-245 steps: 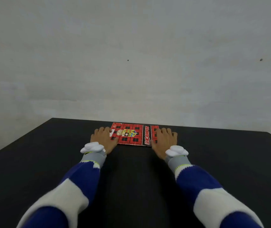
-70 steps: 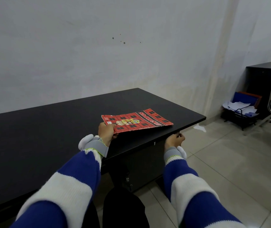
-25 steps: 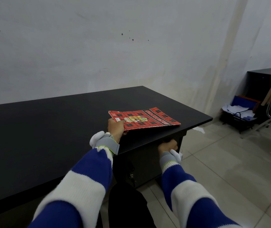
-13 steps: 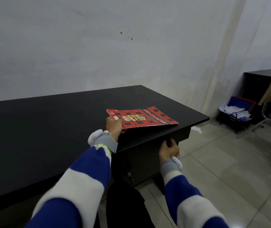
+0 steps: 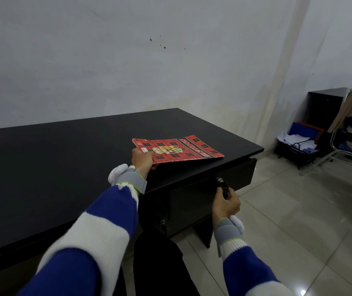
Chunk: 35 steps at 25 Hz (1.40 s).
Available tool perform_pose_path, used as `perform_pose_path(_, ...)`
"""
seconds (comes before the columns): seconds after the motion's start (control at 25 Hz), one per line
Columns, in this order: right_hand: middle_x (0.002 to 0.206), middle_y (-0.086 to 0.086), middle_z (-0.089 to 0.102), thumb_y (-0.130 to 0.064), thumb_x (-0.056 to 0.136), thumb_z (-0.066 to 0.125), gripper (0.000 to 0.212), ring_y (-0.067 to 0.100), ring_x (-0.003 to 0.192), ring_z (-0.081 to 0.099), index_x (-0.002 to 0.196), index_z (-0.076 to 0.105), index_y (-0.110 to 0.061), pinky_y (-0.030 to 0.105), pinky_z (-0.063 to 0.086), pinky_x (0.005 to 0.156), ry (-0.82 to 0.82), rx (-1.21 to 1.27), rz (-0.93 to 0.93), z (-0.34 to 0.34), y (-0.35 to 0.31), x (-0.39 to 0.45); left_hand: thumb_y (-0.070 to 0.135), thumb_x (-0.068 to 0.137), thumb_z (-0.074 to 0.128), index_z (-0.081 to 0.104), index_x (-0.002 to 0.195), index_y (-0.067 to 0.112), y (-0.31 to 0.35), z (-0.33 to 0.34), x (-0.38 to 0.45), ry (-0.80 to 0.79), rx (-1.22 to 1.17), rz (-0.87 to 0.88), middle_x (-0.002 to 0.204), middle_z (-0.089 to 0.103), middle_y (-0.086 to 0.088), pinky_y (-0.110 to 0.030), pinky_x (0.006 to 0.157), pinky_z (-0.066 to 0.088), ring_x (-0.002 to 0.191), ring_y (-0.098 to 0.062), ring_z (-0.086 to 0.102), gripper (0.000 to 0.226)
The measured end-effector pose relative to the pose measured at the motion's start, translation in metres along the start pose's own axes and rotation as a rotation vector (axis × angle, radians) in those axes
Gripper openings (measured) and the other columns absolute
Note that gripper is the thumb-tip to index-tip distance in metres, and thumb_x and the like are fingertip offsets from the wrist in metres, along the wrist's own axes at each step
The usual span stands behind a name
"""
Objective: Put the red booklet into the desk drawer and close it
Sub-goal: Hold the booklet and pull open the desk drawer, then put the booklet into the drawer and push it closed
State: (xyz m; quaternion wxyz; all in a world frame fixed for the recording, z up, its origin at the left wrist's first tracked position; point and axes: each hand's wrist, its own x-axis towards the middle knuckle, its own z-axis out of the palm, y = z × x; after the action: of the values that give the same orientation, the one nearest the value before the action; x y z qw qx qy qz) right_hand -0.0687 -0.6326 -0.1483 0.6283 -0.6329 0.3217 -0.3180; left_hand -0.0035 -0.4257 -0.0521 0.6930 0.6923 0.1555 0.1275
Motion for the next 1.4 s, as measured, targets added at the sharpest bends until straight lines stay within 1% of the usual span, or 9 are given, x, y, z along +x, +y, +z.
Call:
perform_pose_path(0.32, 0.098, 0.016, 0.067, -0.010, 0.083, 0.065, 0.021, 0.029, 0.092, 0.062, 0.102, 0.070, -0.006, 0.031, 0.048, 0.081, 0.012, 0.020, -0.029, -0.020, 0.010, 0.005, 0.003, 0.088, 0.050, 0.057, 0.103, 0.001, 0.003, -0.002, -0.003, 0.007, 0.019, -0.014, 0.093, 0.062, -0.018, -0.013, 0.032, 0.033, 0.052, -0.021, 0.052, 0.017)
perform_pose_path(0.52, 0.096, 0.018, 0.068, -0.012, 0.082, 0.065, 0.020, 0.032, 0.090, 0.064, 0.100, 0.070, -0.006, 0.034, 0.050, 0.080, 0.016, 0.020, -0.004, -0.026, 0.017, 0.004, 0.004, 0.086, 0.051, 0.056, 0.118, -0.004, 0.003, -0.002, -0.004, 0.006, 0.026, -0.019, 0.111, 0.067, -0.028, -0.016, 0.036, 0.036, 0.058, -0.024, 0.055, 0.033)
perform_pose_path(0.64, 0.096, 0.021, 0.069, -0.011, 0.081, 0.064, 0.020, 0.035, 0.091, 0.064, 0.100, 0.069, -0.005, 0.038, 0.051, 0.083, 0.026, 0.007, 0.005, -0.030, 0.022, 0.002, 0.006, 0.085, 0.052, 0.054, 0.120, -0.003, 0.003, -0.003, -0.005, 0.003, 0.025, -0.022, 0.115, 0.066, -0.029, -0.028, 0.045, 0.045, 0.075, -0.032, 0.063, 0.036)
perform_pose_path(0.72, 0.097, 0.021, 0.068, -0.009, 0.082, 0.063, 0.021, 0.035, 0.091, 0.063, 0.102, 0.068, -0.005, 0.037, 0.049, 0.082, 0.008, -0.005, -0.015, -0.032, 0.023, 0.001, 0.008, 0.085, 0.053, 0.052, 0.122, 0.000, 0.003, -0.002, -0.005, -0.009, 0.054, -0.045, 0.119, 0.064, -0.027, -0.050, 0.069, 0.058, 0.094, -0.040, 0.067, 0.039)
perform_pose_path(0.8, 0.100, 0.020, 0.068, -0.008, 0.083, 0.062, 0.022, 0.035, 0.093, 0.062, 0.104, 0.067, -0.004, 0.038, 0.049, 0.084, -0.019, -0.016, -0.030, -0.035, 0.023, 0.002, 0.011, 0.084, 0.054, 0.051, 0.124, 0.002, 0.003, -0.002, -0.005, -0.013, 0.085, -0.053, 0.122, 0.064, -0.023, -0.058, 0.092, 0.052, 0.105, -0.041, 0.065, 0.041)
perform_pose_path(0.92, 0.103, 0.020, 0.067, -0.004, 0.084, 0.060, 0.024, 0.035, 0.097, 0.061, 0.107, 0.066, -0.005, 0.039, 0.048, 0.087, -0.053, -0.023, -0.059, -0.037, 0.023, 0.002, 0.012, 0.085, 0.055, 0.050, 0.126, 0.005, 0.007, 0.000, -0.013, 0.015, 0.124, -0.015, 0.123, 0.065, -0.017, -0.043, 0.093, 0.054, 0.105, -0.036, 0.066, 0.042)
perform_pose_path(1.0, 0.109, 0.020, 0.065, -0.002, 0.085, 0.058, 0.027, 0.035, 0.100, 0.060, 0.111, 0.064, -0.006, 0.040, 0.048, 0.090, -0.065, -0.020, -0.061, -0.036, 0.022, 0.001, 0.012, 0.087, 0.055, 0.047, 0.129, 0.006, 0.009, 0.001, -0.018, 0.042, 0.165, 0.016, 0.126, 0.063, -0.014, -0.030, 0.085, 0.048, 0.109, -0.033, 0.063, 0.043)
perform_pose_path(1.24, 0.124, 0.019, 0.050, -0.007, 0.088, 0.051, 0.030, 0.033, 0.115, 0.048, 0.117, 0.057, -0.007, 0.042, 0.037, 0.103, -0.037, 0.010, -0.122, -0.031, 0.003, 0.008, 0.011, 0.091, 0.052, 0.038, 0.134, 0.007, 0.008, 0.004, -0.027, 0.051, 0.257, 0.082, 0.131, 0.059, -0.015, -0.030, 0.084, 0.043, 0.115, -0.034, 0.060, 0.045)
perform_pose_path(1.4, 0.129, 0.016, 0.047, -0.015, 0.087, 0.056, 0.035, 0.031, 0.122, 0.042, 0.122, 0.053, -0.012, 0.040, 0.033, 0.102, -0.006, -0.036, -0.202, -0.027, -0.031, 0.023, 0.006, 0.092, 0.049, 0.032, 0.137, 0.007, 0.008, 0.005, -0.034, 0.037, 0.307, 0.140, 0.132, 0.058, -0.017, -0.029, 0.082, 0.042, 0.115, -0.036, 0.059, 0.048)
